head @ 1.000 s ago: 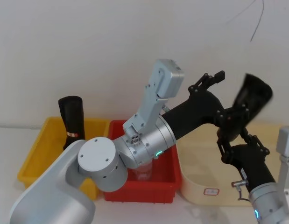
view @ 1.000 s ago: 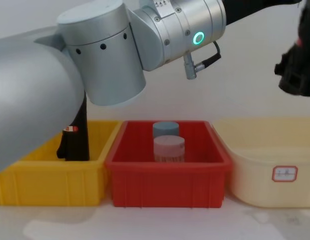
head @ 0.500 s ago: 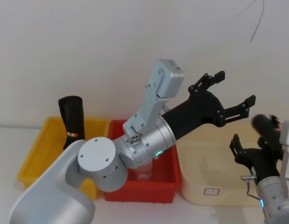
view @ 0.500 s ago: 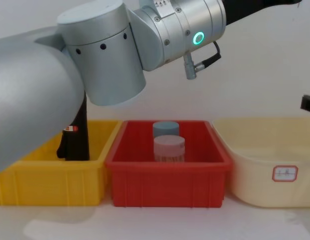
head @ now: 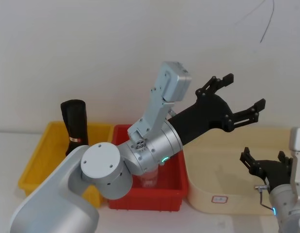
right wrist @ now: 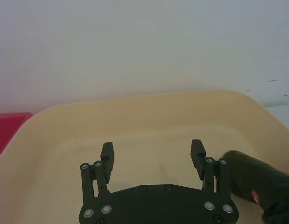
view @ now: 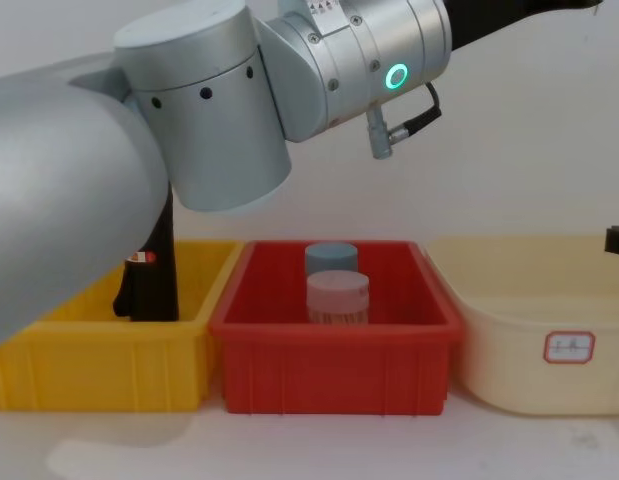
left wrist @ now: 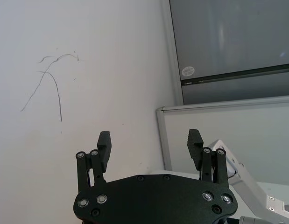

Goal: Pick up the garbage bag with the one hand and transfer it to the other hand.

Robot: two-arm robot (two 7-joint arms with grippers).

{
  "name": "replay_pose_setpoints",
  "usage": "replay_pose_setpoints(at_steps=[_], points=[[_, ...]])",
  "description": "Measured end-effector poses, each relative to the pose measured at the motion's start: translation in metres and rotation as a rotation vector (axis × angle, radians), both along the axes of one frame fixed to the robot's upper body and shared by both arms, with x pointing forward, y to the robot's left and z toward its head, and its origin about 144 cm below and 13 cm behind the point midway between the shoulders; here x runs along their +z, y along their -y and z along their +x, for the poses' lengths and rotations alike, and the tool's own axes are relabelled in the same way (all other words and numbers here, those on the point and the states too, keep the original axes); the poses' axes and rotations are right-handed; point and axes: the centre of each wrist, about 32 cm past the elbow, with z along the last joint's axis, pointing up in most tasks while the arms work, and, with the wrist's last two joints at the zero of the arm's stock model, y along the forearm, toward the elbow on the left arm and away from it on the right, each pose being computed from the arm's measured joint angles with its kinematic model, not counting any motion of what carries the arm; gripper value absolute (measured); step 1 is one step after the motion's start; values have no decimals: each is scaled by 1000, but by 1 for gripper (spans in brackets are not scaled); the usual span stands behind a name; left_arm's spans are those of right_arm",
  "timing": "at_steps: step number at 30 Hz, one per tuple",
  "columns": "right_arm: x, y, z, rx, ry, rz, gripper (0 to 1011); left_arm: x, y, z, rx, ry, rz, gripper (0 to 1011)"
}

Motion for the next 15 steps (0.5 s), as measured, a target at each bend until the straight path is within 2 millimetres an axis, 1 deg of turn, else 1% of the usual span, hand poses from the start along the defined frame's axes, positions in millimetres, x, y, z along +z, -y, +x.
replay_pose_setpoints(at_steps=[7,15], points=[[2,0,-2,30,-2,-27,1001,0,0,0,0,0,0,1002],[9,-1,-12,108,22,-59,1001,0,0,0,0,0,0,1001]])
